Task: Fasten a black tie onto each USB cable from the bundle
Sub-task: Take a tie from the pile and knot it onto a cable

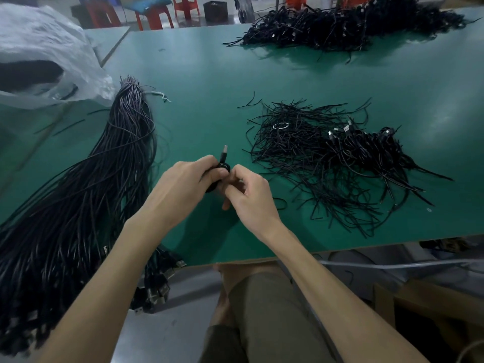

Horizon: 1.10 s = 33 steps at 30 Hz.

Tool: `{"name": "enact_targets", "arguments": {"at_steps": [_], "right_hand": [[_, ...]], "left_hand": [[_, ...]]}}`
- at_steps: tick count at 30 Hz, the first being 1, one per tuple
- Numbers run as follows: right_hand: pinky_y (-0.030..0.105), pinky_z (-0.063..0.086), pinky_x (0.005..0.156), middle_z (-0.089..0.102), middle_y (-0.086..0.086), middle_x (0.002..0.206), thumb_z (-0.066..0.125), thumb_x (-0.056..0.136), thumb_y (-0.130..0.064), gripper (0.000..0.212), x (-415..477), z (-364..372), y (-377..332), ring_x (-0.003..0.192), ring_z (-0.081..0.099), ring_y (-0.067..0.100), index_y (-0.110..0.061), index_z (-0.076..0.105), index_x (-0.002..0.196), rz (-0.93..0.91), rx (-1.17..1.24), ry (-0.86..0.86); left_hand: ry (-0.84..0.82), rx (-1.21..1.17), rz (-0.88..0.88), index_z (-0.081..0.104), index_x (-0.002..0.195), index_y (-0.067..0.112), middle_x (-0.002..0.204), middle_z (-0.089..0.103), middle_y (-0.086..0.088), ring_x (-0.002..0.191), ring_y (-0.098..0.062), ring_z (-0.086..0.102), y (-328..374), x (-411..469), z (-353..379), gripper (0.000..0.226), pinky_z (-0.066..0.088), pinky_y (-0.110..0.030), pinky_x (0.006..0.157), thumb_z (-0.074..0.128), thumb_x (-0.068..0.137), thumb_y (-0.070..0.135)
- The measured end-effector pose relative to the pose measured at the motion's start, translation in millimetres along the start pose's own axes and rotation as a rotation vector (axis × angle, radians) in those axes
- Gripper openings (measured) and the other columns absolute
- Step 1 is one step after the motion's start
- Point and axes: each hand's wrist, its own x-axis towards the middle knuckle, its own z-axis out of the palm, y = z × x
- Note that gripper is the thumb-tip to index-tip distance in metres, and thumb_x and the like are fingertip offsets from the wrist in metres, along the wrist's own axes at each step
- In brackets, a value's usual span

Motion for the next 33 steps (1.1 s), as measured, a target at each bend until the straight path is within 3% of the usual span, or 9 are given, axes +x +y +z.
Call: {"name": "enact_targets", "arguments": {"at_steps": [5,10,18,21,25,28,30,31,33], "right_hand": [[0.054,0.052,0.069,0.067,0.013,0.077,0.061,0.092,-0.006,0.014,0.1,2.3,-0.2,0.068,0.062,0.034,-0.005,0.057,0.079,-0.03,-0.045,0.016],[0.05,0.047,0.069,0.054,-0.007,0.079,0.06,0.095,-0.009,0.016,-4.2,5.8,-2.2,0.071,0.052,0.022,-0.012,0.053,0.081,-0.18,-0.283,0.046],[0.041,0.037,0.061,0.054,0.004,0.089,0.054,0.101,-0.01,0.013,-11.9,10.0,-8.1,0.066,0.05,0.034,-0.009,0.052,0.088,-0.381,-0.555,0.082],[0.046,0.042,0.062,0.052,0.0,0.087,0.054,0.102,-0.012,0.016,-10.8,9.1,-7.5,0.069,0.05,0.029,-0.012,0.05,0.086,-0.331,-0.489,0.072],[0.05,0.049,0.073,0.062,0.001,0.084,0.061,0.1,-0.015,0.019,-4.7,3.6,-2.4,0.075,0.058,0.026,-0.009,0.054,0.084,-0.116,-0.244,0.011],[0.038,0.054,0.071,0.07,0.005,0.082,0.066,0.099,-0.017,0.012,-1.4,1.4,-1.3,0.072,0.067,0.024,-0.01,0.063,0.09,-0.03,-0.097,-0.004],[0.024,0.052,0.065,0.072,0.001,0.083,0.067,0.099,-0.024,0.012,-0.6,1.4,-1.3,0.066,0.069,0.016,-0.012,0.066,0.096,-0.014,-0.025,0.002],[0.02,0.05,0.065,0.073,-0.001,0.084,0.065,0.1,-0.029,0.016,-0.4,1.3,-1.4,0.065,0.07,0.013,-0.013,0.066,0.098,-0.008,0.002,0.005],[0.017,0.046,0.066,0.073,-0.005,0.083,0.062,0.102,-0.037,0.023,-0.5,0.6,-2.5,0.066,0.069,0.009,-0.014,0.067,0.099,0.008,0.045,0.003]], "left_hand": [[0.028,0.096,-0.019,0.058,0.084,0.022,0.065,0.062,0.011,0.063,-0.012,0.059,8.8,2.0,-3.1,0.035,0.045,-0.039,0.061,0.044,0.106,0.046],[0.024,0.167,-0.119,0.048,0.059,0.024,0.048,0.053,0.009,0.051,-0.011,0.053,9.1,6.5,-6.5,0.052,0.035,-0.034,0.054,0.047,0.106,0.045],[0.007,0.107,-0.364,0.061,0.05,0.017,0.041,0.056,0.019,0.044,-0.014,0.053,11.4,10.5,-6.9,0.061,0.035,-0.027,0.048,0.051,0.104,0.045],[0.025,0.026,-0.385,0.063,0.054,0.015,0.042,0.058,0.017,0.042,-0.013,0.051,12.7,9.4,-4.3,0.06,0.035,-0.027,0.047,0.05,0.104,0.044],[0.067,-0.104,-0.333,0.065,0.07,0.009,0.054,0.066,0.003,0.057,-0.023,0.064,17.4,8.1,1.3,0.048,0.052,-0.038,0.059,0.051,0.106,0.037],[0.148,-0.277,-0.338,0.07,0.079,0.012,0.065,0.068,-0.003,0.057,-0.024,0.066,16.4,9.1,2.5,0.036,0.057,-0.035,0.058,0.058,0.103,0.035],[0.223,-0.319,-0.36,0.074,0.079,0.013,0.057,0.063,0.005,0.048,-0.015,0.058,13.6,11.5,1.0,0.035,0.051,-0.025,0.053,0.06,0.102,0.035],[0.252,-0.298,-0.367,0.073,0.075,0.014,0.05,0.056,0.01,0.044,-0.01,0.048,13.1,12.2,0.1,0.036,0.04,-0.017,0.047,0.061,0.101,0.035],[0.279,-0.273,-0.376,0.068,0.067,0.018,0.045,0.048,0.011,0.043,-0.006,0.04,14.6,13.6,-0.9,0.038,0.03,-0.016,0.043,0.062,0.1,0.036]]}}
